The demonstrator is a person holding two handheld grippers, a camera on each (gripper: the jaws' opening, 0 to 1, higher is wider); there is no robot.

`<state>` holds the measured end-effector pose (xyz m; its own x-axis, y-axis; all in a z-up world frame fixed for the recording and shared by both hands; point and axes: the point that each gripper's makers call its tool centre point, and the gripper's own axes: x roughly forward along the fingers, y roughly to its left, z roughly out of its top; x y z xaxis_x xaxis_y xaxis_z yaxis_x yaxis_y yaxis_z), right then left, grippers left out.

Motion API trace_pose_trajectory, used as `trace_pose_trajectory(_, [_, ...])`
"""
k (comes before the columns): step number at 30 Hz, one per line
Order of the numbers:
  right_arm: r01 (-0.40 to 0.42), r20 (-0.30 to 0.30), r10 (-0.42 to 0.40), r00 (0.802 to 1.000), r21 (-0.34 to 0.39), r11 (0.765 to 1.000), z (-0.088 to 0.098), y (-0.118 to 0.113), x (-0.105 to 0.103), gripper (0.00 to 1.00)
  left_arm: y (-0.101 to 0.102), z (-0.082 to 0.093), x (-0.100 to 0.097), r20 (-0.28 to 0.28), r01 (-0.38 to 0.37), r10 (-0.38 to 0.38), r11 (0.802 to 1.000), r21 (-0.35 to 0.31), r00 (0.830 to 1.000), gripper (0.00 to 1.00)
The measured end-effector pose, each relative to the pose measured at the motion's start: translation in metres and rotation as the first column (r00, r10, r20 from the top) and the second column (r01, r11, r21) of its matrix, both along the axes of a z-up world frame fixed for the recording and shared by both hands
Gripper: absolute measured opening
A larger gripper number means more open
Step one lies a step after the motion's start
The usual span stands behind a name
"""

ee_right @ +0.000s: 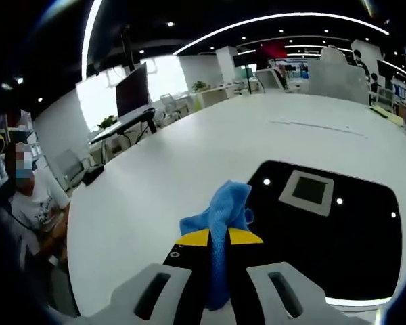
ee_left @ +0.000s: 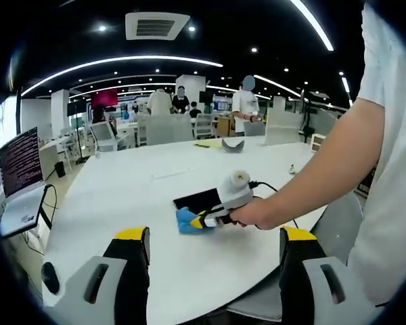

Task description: Wipe the mirror surface with the cleaning cloth until all visible marks leave the cleaned area.

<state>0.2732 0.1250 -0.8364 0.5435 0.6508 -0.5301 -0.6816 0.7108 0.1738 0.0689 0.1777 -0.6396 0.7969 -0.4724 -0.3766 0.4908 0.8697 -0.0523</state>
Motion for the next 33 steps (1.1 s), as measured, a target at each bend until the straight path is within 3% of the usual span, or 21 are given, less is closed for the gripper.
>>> trace_pose_trajectory(2, [0.016,0.008,-0.017,1.0,0.041,0.999,0.013,0.001,0.002,0.03,-0.003,0.001,0.002,0.002,0.006,-0.006,1.0,0.013,1.0,0.79])
trace_pose_trajectory(6, [-0.026,0.034,0.026,0.999,0.027,0.999,0.02,0.003,0.006,0.03,-0.009,0.006,0.004,0.016,0.021,-0.022,0.999,0.039,1.0,0.79])
trace_pose_trajectory(9, [-0.015,0.046,0.013,0.999,0.028,1.0,0.026,-0.001,0.007,0.03,-0.012,0.006,0.005,0.012,0.027,-0.027,0.999,0.038,1.0,0.79])
trace_pose_trajectory(28, [-0.015,0.053,0.012,0.999,0.054,0.998,0.041,0.008,-0.003,0.03,-0.012,0.005,0.003,0.014,0.035,-0.036,0.999,0.036,0.999,0.79])
trace_pose_trajectory(30, [0.022,0.027,-0.024,0.999,0.079,0.997,0.043,0.006,-0.005,0.03,-0.012,0.005,0.004,0.015,0.036,-0.037,0.999,0.034,0.999,0.79])
trace_pose_trajectory(33, [0.012,0.046,-0.015,0.999,0.067,0.998,0.045,0.005,-0.004,0.03,-0.013,0.005,0.005,0.015,0.036,-0.037,0.999,0.028,0.999,0.79])
